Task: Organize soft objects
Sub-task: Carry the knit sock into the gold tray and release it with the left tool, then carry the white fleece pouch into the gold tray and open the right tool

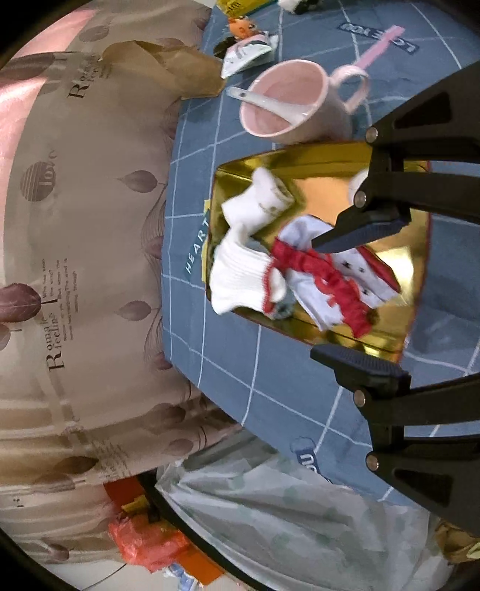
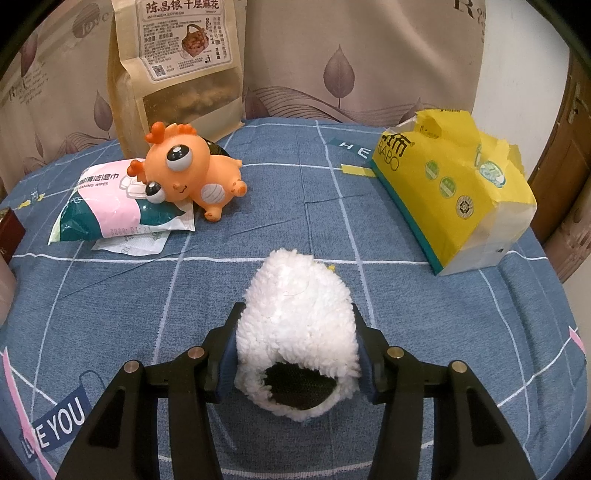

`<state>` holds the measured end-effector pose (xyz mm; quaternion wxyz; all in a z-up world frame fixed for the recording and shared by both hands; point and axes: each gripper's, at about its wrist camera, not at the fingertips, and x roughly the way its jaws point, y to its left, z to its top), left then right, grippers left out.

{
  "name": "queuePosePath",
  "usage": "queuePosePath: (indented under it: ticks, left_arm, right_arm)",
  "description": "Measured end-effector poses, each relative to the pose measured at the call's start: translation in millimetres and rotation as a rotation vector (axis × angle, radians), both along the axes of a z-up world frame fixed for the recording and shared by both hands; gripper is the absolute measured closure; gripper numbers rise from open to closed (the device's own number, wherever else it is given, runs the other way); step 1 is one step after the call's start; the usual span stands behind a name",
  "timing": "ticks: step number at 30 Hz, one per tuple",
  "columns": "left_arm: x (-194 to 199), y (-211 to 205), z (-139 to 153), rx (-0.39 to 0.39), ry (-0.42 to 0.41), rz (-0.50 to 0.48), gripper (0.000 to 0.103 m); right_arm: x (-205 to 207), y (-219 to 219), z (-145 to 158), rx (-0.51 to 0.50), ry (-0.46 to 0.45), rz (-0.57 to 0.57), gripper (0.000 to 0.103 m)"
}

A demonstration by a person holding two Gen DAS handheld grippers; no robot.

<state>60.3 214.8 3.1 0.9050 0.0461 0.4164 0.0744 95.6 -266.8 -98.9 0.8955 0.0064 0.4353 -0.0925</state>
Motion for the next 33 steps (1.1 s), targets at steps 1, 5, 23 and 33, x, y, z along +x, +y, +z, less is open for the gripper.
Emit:
queuePosePath:
  ticks: [1,5,23,33]
  left_arm:
    - [-3,0,-1,0.007,-0.003,0.0,0.051]
    - [-11,6,-6,0.001,-0.015,0.011,0.05]
    - [-12,37,-9,-0.073,-0.028,0.089,0.05]
    - [-12,48,-11,-0.108,-0.027,0.124,0.05]
  right_arm:
    - [0,1,0,-0.007,0.0,0.001,0.055]
    - [0,4,2,-0.039,0.005,0.009,0.057]
    - [8,95,66,-0.037,-0.036,0.192,0.059]
    - [13,195,106,-0.005,-0.084,0.398,0.059]
